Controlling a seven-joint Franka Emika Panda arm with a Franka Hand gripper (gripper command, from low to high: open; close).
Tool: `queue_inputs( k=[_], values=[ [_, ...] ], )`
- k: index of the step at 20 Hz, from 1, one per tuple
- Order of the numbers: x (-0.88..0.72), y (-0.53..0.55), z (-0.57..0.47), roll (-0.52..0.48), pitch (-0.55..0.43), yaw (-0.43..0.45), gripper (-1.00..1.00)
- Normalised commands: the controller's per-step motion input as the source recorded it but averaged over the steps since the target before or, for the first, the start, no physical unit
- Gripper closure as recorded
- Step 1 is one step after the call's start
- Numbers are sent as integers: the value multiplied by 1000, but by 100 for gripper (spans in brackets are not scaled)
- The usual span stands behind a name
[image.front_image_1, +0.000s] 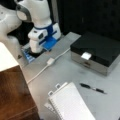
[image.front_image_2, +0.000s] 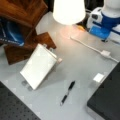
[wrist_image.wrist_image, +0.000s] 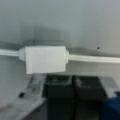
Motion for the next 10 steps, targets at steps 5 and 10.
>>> queue_inputs(
  k=[5,10],
  values=[
    [175,25,158,116,130,50,-100],
    [301,3,221,108,158,82,-100]
  ],
)
